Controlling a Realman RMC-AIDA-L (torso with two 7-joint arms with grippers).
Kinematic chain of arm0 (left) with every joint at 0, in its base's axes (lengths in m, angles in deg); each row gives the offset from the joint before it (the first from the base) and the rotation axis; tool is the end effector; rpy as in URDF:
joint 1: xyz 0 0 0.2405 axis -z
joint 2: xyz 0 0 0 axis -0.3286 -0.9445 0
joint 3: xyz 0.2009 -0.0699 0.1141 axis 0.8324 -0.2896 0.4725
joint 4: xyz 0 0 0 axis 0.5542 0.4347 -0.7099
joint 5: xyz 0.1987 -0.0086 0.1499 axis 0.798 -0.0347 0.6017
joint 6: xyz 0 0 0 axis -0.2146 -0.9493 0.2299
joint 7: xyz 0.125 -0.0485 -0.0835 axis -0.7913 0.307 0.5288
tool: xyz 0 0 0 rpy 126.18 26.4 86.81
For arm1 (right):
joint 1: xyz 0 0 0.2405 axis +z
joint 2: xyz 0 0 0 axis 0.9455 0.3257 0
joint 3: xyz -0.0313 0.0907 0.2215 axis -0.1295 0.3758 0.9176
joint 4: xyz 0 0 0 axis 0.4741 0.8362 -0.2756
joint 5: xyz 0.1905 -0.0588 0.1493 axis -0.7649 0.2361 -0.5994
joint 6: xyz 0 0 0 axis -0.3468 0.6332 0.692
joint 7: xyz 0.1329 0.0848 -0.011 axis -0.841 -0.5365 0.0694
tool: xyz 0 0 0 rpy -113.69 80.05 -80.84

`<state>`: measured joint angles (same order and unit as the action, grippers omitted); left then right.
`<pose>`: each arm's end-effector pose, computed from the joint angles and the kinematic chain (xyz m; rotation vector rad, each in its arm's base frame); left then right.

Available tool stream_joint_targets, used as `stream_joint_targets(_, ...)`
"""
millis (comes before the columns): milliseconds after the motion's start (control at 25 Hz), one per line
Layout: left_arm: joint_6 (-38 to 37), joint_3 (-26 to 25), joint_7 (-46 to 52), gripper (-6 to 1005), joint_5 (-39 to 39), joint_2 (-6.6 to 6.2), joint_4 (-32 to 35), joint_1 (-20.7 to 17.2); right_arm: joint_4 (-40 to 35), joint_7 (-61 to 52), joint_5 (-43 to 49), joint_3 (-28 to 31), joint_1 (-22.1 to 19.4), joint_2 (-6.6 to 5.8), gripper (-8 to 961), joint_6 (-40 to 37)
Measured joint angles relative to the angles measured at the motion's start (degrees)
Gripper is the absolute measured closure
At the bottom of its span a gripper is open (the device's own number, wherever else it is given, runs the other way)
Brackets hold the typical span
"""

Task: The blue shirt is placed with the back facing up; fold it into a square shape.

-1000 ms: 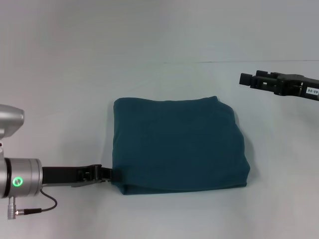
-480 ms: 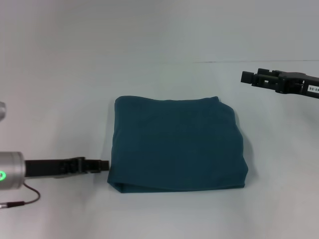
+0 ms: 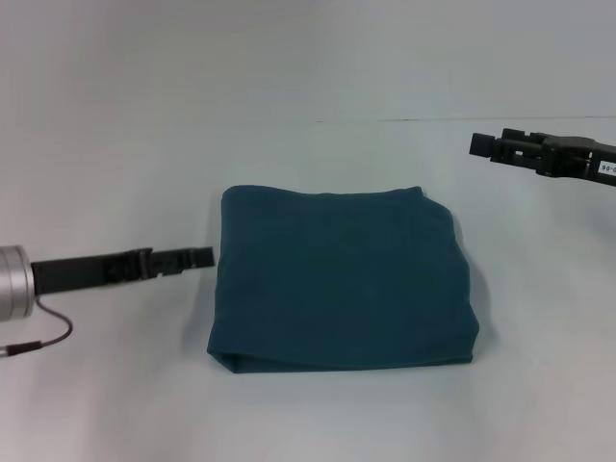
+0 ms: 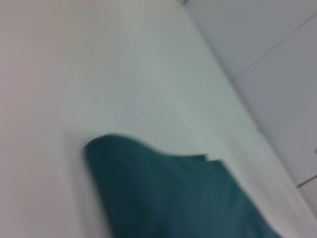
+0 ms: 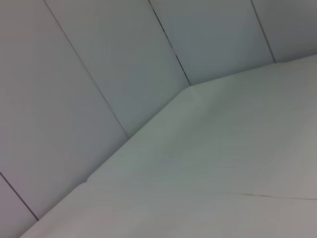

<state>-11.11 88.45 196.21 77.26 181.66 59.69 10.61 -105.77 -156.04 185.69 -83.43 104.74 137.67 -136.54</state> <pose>-0.2975 0.3745 0.0152 -2.2975 -1.5879 -0.6554 0.2700 0.4250 0.0503 -2.3226 1.0839 0.8108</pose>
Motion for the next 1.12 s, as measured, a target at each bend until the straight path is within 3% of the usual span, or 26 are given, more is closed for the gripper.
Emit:
stream_joint_targets(200,-2.2,0.0,-6.5,241,-6.9,1.12,-0.2,0.2,0.1,2.2,-0.6,0.0,-0.2,0.15,107,-1.7)
stream_joint_targets(400,-2.9,0.0,-14.6,171,-11.8,2.47,-0.3,-0.1,0.7,8.0,-2.8,0.1,-1.2,0.63,105,-7.8)
stream_joint_targets(560,-3.8,0.3,-25.2,138,-15.3,4.03,-0.5,-1.6,0.8,14.6,-2.7,-0.3,-1.9,1.89,85,-12.1)
stream_joint_targets(680,-5.1,0.2,-33.5,120,-17.8,4.22,-2.2,-3.0,0.9,18.8,-2.5,-0.5,-2.6,2.63,69,-15.0)
stream_joint_targets(920,-10.1,-0.1,-48.7,118,-21.7,4.17,-4.0,-7.3,1.5,21.1,-2.3,-2.1,-4.1,2.65,49,-18.3)
stream_joint_targets(1120,-12.8,0.3,-53.4,124,-20.5,4.24,-4.6,-9.1,1.5,21.3,0.7,-4.1,-4.4,2.2,49,-20.8)
